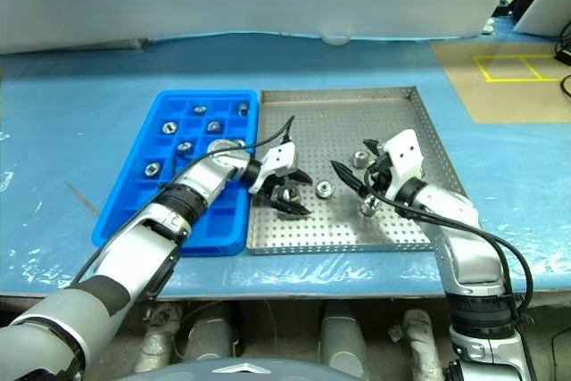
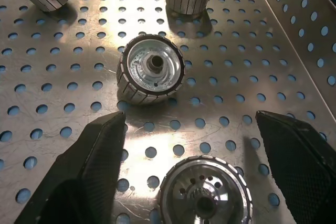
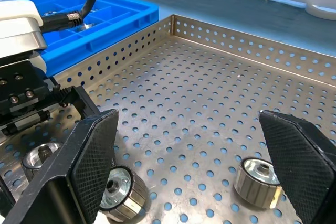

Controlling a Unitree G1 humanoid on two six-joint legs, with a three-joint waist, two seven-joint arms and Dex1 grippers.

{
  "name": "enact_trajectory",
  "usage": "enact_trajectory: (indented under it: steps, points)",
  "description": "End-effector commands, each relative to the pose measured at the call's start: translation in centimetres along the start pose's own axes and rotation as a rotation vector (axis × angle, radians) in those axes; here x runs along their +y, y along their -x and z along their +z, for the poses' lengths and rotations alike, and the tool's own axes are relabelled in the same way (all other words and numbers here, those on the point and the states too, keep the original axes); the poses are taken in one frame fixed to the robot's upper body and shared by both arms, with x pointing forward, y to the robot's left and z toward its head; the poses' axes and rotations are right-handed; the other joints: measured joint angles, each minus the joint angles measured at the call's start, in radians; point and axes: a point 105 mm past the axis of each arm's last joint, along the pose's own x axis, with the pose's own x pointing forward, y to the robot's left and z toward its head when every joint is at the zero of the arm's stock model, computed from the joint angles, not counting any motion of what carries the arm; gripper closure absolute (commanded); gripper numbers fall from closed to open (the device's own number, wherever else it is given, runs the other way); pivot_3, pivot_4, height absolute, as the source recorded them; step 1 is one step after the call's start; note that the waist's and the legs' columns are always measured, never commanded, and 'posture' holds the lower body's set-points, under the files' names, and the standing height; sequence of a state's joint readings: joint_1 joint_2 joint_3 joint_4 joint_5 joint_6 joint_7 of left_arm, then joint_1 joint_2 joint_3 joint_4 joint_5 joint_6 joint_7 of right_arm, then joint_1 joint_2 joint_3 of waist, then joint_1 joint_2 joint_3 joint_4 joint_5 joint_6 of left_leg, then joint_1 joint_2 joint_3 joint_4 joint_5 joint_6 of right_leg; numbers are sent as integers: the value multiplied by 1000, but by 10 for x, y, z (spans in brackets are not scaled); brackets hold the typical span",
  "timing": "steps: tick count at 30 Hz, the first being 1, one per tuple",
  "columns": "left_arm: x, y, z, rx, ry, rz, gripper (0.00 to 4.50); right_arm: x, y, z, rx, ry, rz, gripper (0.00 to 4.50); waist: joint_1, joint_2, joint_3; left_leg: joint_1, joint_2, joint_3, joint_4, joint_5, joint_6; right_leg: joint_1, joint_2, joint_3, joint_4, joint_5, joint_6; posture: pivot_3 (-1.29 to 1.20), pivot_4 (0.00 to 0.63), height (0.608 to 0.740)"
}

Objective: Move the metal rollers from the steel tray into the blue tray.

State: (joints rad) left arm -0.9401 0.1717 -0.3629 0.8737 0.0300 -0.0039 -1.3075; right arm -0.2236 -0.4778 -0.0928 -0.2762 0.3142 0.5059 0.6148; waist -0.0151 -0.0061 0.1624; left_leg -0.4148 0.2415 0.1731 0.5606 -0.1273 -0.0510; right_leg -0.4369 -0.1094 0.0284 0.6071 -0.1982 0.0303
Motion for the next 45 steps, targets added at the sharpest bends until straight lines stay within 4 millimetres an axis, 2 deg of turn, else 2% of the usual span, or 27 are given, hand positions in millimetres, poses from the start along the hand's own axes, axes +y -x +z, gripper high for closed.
enact_trajectory:
  steps: [1,7,17,21,24,29,32,37,40,43,45]
  points:
    - [-2,12,-16,58,4,10,882,1,-5,13,-40,42,27,0,-1,0,0,0,0,0,0,0,0,0,0,0,0,0,0,-323,150,740]
    - [-11,17,-15,39,13,-32,2836,2,-10,13,-39,47,50,0,1,0,0,1,1,1,-1,0,0,0,1,1,0,0,0,-307,150,740]
    - [4,21,31,-297,112,133,2839,8,-16,12,-50,33,79,0,8,0,0,0,0,2,-3,0,0,-1,0,1,-1,0,0,-264,150,740]
    - [26,35,43,-451,171,379,2839,14,-24,12,-54,27,119,0,15,0,0,-1,0,2,-3,0,0,-2,0,0,-2,0,0,-196,150,740]
    - [29,49,47,-535,182,517,2839,19,-35,15,-67,20,171,0,15,0,0,-1,0,2,-3,0,1,-2,0,0,-2,0,0,-140,150,740]
    - [25,72,50,-646,193,713,2839,29,-58,24,-93,15,276,0,39,-1,1,-4,1,2,-5,0,0,-4,0,-1,-3,0,0,-3,150,740]
    - [22,85,49,-653,166,829,2839,37,-71,34,-123,8,350,0,62,-1,1,-5,1,2,-5,0,1,-5,0,-2,-3,0,-1,82,150,740]
    - [19,116,45,-694,178,1050,2839,63,-95,45,-151,2,508,0,96,-1,1,-5,1,1,-6,0,0,-5,0,-3,-3,0,-1,239,150,740]
    - [10,131,36,-665,167,1153,2839,80,-108,46,-150,10,598,0,118,-1,1,-6,2,1,-7,0,0,-5,0,-4,-3,0,-1,347,150,740]
    - [1,141,26,-642,187,1226,2839,90,-115,47,-151,19,660,0,144,-2,1,-6,2,0,-9,0,0,-5,-1,-6,-3,-1,-2,347,150,740]
    - [-10,149,17,-627,210,1287,2839,100,-121,48,-153,21,714,0,166,-2,1,-8,2,-1,-9,0,0,-6,-1,-7,-3,-2,-2,479,150,740]
